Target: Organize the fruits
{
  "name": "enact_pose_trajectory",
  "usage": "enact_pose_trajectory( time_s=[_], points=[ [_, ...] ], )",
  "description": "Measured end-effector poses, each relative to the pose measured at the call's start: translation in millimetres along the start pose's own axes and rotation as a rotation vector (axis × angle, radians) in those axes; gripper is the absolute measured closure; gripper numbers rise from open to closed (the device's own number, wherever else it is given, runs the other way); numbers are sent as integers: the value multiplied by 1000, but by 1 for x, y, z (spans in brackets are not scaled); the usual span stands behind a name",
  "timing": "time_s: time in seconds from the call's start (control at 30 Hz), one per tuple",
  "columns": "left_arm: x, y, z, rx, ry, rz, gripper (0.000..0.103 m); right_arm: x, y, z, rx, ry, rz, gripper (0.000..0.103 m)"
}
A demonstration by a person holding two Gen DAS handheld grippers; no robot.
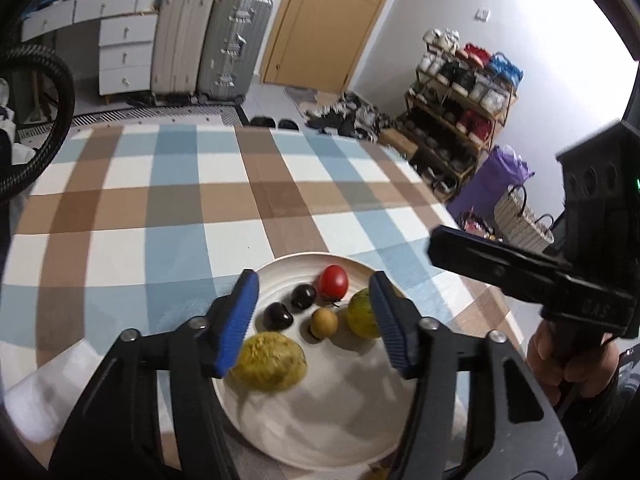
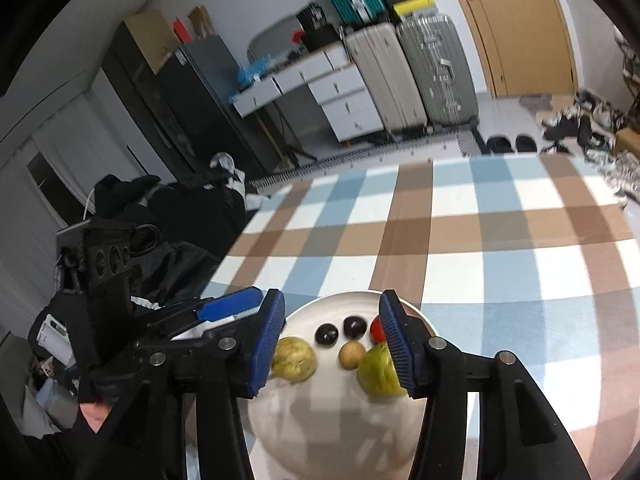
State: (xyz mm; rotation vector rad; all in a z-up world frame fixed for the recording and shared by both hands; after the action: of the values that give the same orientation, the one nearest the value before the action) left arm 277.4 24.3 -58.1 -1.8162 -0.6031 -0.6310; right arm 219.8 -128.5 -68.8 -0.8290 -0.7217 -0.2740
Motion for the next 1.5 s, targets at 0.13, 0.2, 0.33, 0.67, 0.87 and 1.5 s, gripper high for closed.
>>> enact_pose_trajectory(
  time_s=[0.13,0.2,0.33,0.67,0.87,1.5],
  points=[
    [-8,-38,-13,76,11,-59,27,-13,-41,17,-8,-35,-81,33],
    [-13,-54,-19,108,19,-82,23,-22,-64,28,-10,-65,-140,24],
    [-28,-90,-35,181,38,-153,18,-40,-106,49,0,-111,-245,6],
    [-71,-166,-66,323,85,-263,1,-82,-162,101,-42,-227,-357,0],
    [-97,-195,-72,357,80,-271,1,-114,-175,118,-63,-261,-386,0],
    [-197,-145,-28,319,-40,-87,1,-211,-117,71,-144,-103,-166,0]
  ],
)
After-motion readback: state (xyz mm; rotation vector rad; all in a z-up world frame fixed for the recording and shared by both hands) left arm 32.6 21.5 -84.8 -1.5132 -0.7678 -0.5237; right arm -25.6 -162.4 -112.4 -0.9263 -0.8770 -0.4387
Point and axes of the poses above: each gripper's, at about its wrist camera, not at the fingertips, and y roughly the way its jaws point, z to its left, x to its top, the point moved 4 cm from there along y, roughly the way its jaws point, and after that the axes turned 4 degrees about x, right-handed, at the moved point
